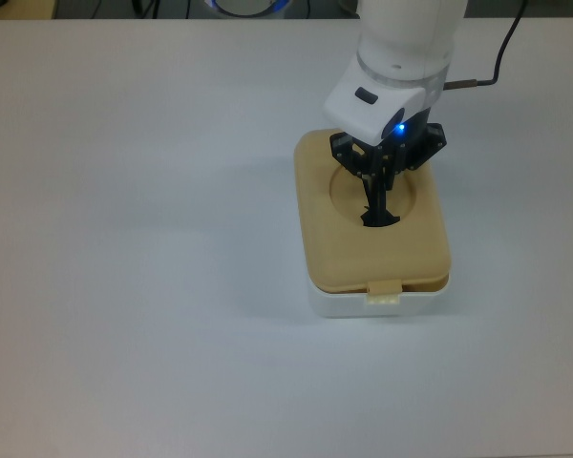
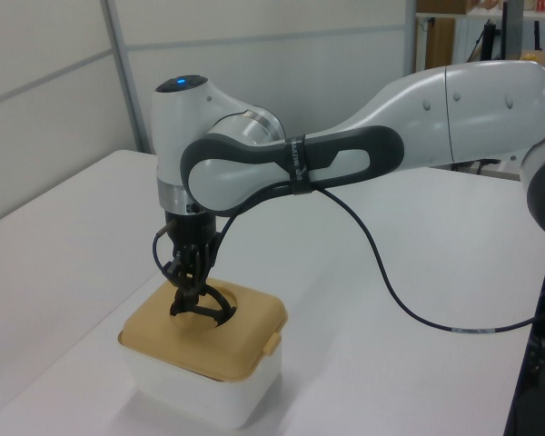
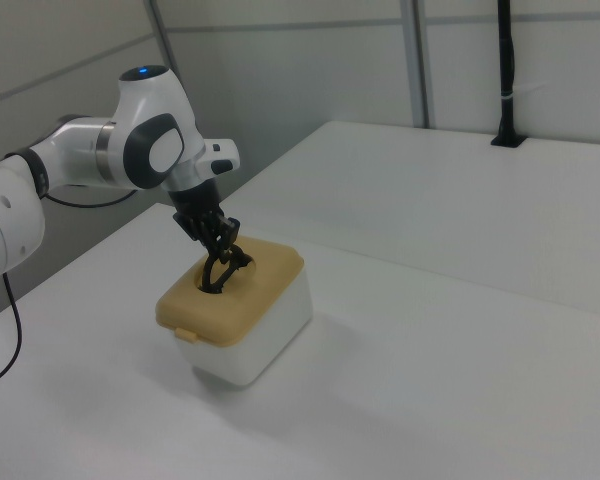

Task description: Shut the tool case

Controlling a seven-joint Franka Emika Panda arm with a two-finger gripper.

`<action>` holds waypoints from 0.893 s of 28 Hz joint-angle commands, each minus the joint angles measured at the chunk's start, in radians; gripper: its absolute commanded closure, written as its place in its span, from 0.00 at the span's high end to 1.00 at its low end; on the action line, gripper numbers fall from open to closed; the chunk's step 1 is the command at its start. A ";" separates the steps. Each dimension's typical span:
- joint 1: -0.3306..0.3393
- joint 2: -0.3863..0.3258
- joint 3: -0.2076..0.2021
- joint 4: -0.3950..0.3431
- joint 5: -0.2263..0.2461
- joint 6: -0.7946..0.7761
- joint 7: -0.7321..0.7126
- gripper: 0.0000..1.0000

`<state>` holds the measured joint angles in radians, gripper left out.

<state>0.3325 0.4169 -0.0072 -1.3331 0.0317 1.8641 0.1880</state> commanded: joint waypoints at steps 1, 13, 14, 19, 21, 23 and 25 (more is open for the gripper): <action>0.005 0.013 0.006 0.002 -0.003 0.027 0.054 1.00; 0.005 0.008 0.015 0.002 -0.003 0.017 0.057 1.00; 0.005 0.005 0.015 0.002 -0.003 0.015 0.057 1.00; 0.003 -0.015 0.012 0.002 -0.004 -0.031 0.056 1.00; 0.002 -0.033 0.012 0.002 -0.006 -0.055 0.053 1.00; 0.002 -0.044 0.010 0.002 -0.006 -0.074 0.051 1.00; 0.002 -0.055 0.009 0.002 -0.006 -0.095 0.051 1.00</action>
<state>0.3320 0.4097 0.0056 -1.3246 0.0312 1.8336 0.2229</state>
